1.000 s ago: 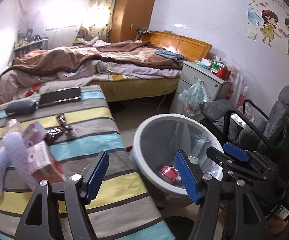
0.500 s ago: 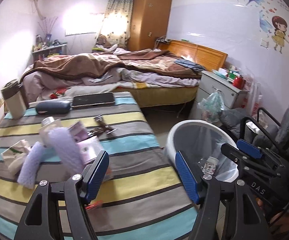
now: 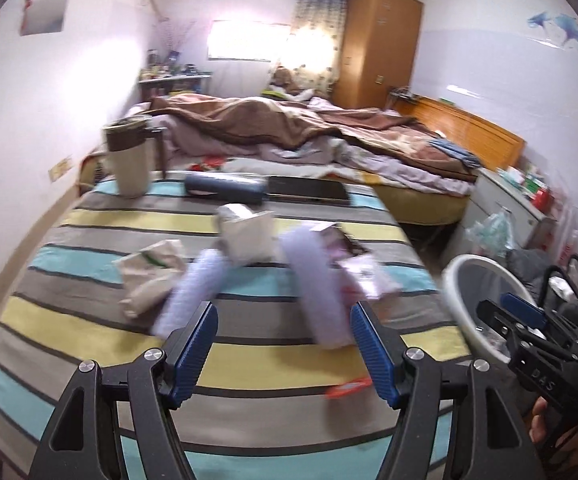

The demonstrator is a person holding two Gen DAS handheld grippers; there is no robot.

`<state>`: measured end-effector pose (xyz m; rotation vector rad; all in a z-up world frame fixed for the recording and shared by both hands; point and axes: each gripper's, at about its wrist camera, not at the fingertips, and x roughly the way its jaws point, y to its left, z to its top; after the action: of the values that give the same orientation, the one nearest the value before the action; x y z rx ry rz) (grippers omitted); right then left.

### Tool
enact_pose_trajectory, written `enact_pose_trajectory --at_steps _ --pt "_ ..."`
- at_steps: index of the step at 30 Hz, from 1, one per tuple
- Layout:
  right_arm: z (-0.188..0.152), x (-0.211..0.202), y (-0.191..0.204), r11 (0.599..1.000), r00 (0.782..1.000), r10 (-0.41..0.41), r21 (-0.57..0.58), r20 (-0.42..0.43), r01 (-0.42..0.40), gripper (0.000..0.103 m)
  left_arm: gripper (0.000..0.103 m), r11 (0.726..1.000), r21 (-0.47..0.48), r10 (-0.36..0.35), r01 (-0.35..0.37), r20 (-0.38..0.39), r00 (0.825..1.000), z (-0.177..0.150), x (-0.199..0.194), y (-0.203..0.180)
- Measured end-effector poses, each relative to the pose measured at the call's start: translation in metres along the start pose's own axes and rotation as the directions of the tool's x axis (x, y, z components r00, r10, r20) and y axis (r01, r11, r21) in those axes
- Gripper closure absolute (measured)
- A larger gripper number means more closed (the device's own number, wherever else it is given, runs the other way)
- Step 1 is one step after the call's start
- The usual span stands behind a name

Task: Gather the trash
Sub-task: 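Move both tools back over the bed toward the foam net and pink carton, then grasp the pink milk carton with the right tool while the left tool grasps the white foam net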

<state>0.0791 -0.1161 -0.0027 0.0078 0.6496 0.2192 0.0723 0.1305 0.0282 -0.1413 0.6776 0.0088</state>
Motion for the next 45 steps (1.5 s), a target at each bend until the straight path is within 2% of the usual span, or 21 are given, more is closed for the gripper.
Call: enact_pose_trajectory --at_steps 5,9,14,18,20,22,27,31,35,38,42,45 --pt "0.001 0.010 0.027 0.996 0.998 0.066 -0.053 -0.013 -0.067 0.048 0.033 0.999 -0.038 0.027 -0.028 -0.020 0.999 -0.006 0.006 0.034" --pt "0.001 0.018 0.039 0.991 0.994 0.110 -0.079 -0.025 -0.112 0.041 0.033 0.997 -0.055 0.048 -0.051 -0.042 0.998 -0.011 0.014 0.054" --pt "0.001 0.028 0.049 0.988 0.991 0.129 -0.077 -0.040 -0.131 0.041 0.033 0.995 -0.067 0.065 -0.069 -0.069 0.996 -0.015 0.024 0.071" --pt "0.003 0.038 0.059 0.990 0.994 0.090 -0.103 -0.056 -0.095 0.041 0.033 0.993 -0.079 0.075 -0.083 -0.096 0.993 -0.015 0.036 0.084" --pt "0.004 0.043 0.060 0.989 0.993 0.098 -0.101 -0.066 -0.104 0.040 0.033 0.994 -0.084 0.055 -0.065 -0.123 0.991 -0.013 0.045 0.088" --pt "0.005 0.045 0.059 0.990 0.991 0.111 -0.085 -0.071 -0.117 0.041 0.033 0.995 -0.087 0.028 -0.040 -0.136 0.990 -0.010 0.054 0.089" --pt "0.005 0.051 0.063 0.986 0.989 0.124 -0.098 -0.085 -0.132 0.041 0.033 0.998 -0.060 0.022 -0.031 -0.154 0.988 -0.003 0.071 0.085" --pt "0.006 0.054 0.067 0.981 0.982 0.162 -0.092 -0.099 -0.172 0.041 0.033 0.998 -0.029 0.057 -0.062 -0.158 0.986 0.000 0.083 0.082" --pt "0.010 0.058 0.074 0.979 0.978 0.178 -0.081 -0.105 -0.187 0.041 0.033 0.998 -0.043 0.036 -0.044 -0.170 0.985 0.002 0.088 0.084" --pt "0.008 0.064 0.075 0.981 0.978 0.168 -0.078 -0.122 -0.178 0.041 0.033 0.998 -0.034 0.048 -0.054 -0.171 0.984 0.002 0.091 0.083" --pt "0.007 0.072 0.074 0.987 0.978 0.140 -0.056 -0.157 -0.150 0.041 0.033 0.999 -0.046 -0.011 0.003 -0.182 0.983 0.002 0.098 0.082" --pt "0.006 0.074 0.073 0.990 0.979 0.120 -0.056 -0.162 -0.131 0.041 0.033 0.999 -0.043 -0.009 0.001 -0.188 0.982 0.006 0.103 0.081"
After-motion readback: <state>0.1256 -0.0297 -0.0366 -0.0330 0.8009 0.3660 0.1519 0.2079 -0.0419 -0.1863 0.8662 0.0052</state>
